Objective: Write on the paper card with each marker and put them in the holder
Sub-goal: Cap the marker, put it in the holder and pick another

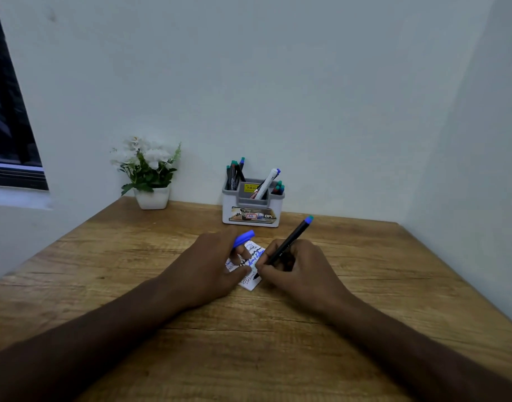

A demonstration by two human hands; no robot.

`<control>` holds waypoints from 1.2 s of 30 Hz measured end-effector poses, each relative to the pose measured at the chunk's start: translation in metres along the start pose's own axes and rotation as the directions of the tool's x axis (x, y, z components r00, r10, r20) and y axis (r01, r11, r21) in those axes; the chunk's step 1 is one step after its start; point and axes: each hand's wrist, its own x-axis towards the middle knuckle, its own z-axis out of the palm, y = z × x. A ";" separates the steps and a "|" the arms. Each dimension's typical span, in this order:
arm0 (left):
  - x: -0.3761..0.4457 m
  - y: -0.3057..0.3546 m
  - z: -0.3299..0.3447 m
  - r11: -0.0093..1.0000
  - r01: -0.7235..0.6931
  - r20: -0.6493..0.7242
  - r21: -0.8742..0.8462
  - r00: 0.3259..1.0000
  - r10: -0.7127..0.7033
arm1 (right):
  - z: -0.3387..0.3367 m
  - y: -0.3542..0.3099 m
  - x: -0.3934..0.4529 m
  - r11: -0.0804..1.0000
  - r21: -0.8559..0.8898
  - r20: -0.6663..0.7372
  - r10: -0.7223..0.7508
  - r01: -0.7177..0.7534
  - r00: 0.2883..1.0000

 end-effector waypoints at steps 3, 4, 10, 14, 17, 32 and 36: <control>0.000 -0.003 0.002 1.000 -0.021 -0.010 -0.005 1.000 0.021 | 0.003 0.002 0.000 0.998 -0.025 0.045 -0.049 0.050 0.998; -0.001 -0.004 0.003 1.000 -0.021 -0.008 0.000 1.000 0.021 | 0.003 0.003 -0.001 0.997 -0.037 0.054 -0.063 0.065 0.997; 0.000 -0.001 0.000 0.998 -0.043 -0.029 -0.041 0.999 0.042 | 0.002 0.004 0.004 0.999 -0.027 -0.020 -0.046 0.045 0.999; 0.000 0.000 -0.001 0.999 -0.032 -0.007 -0.028 0.999 0.032 | 0.001 0.006 0.003 0.997 -0.034 -0.002 -0.063 0.063 0.998; 0.001 -0.001 0.000 0.999 -0.028 -0.003 -0.035 1.000 0.028 | 0.001 0.007 0.003 0.997 -0.023 0.024 -0.068 0.068 0.997; 0.002 -0.003 0.001 1.000 -0.013 0.005 -0.024 1.000 0.013 | -0.001 0.007 0.004 0.999 -0.027 -0.009 -0.037 0.037 0.999; 0.003 -0.004 0.002 1.000 0.004 0.012 -0.029 1.000 -0.003 | 0.000 0.007 0.004 0.999 -0.026 -0.012 -0.026 0.026 1.000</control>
